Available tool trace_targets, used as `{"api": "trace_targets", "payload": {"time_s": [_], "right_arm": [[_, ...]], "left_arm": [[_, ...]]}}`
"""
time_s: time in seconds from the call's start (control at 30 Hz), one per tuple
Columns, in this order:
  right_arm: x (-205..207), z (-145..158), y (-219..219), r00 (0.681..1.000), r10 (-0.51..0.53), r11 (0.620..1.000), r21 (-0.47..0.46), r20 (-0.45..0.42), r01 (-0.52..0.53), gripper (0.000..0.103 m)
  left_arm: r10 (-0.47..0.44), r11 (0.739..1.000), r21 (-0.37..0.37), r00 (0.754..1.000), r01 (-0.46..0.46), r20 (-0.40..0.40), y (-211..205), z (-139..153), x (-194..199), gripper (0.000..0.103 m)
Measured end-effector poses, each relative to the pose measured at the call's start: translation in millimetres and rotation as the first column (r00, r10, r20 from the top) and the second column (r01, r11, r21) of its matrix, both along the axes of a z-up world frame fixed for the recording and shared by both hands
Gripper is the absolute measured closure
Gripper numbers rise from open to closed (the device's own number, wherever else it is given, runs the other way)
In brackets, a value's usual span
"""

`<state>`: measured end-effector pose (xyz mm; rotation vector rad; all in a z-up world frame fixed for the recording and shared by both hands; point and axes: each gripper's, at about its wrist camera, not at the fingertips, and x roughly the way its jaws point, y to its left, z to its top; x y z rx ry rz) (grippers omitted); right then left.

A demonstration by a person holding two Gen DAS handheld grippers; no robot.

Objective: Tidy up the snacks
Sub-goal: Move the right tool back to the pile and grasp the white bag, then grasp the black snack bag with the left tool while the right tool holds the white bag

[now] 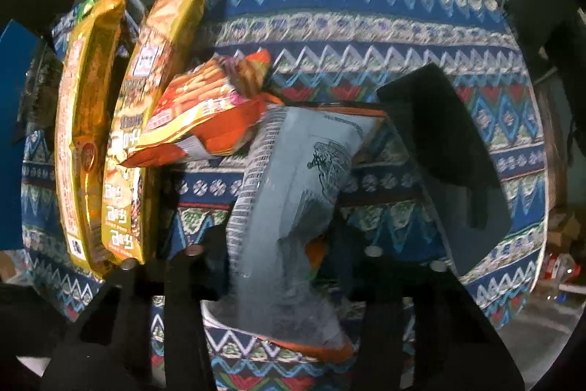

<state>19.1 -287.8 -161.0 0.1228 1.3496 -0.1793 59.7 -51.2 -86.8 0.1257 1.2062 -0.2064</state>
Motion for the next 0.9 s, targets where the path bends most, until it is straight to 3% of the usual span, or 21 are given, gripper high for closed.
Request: {"api": "trace_targets", "payload": {"time_s": [0.27,0.53,0.9], "right_arm": [[-11,30,-20,0.993,-0.028,0.999,0.035,0.113,0.024,0.069],[-5,61,-1,0.973,0.035,0.999,-0.002,0.228,-0.035,0.069],[25,51,10,0.964,0.106,0.994,-0.003,0.243,-0.108,0.069]], "left_arm": [[0.032,0.999,0.005,0.999,-0.032,-0.017,-12,-12,24,0.023],[0.071,0.997,0.009,0.996,-0.070,-0.060,-19,-32,46,0.023],[0.078,0.996,0.048,0.992,-0.074,-0.099,-32,-57,68,0.023]]}}
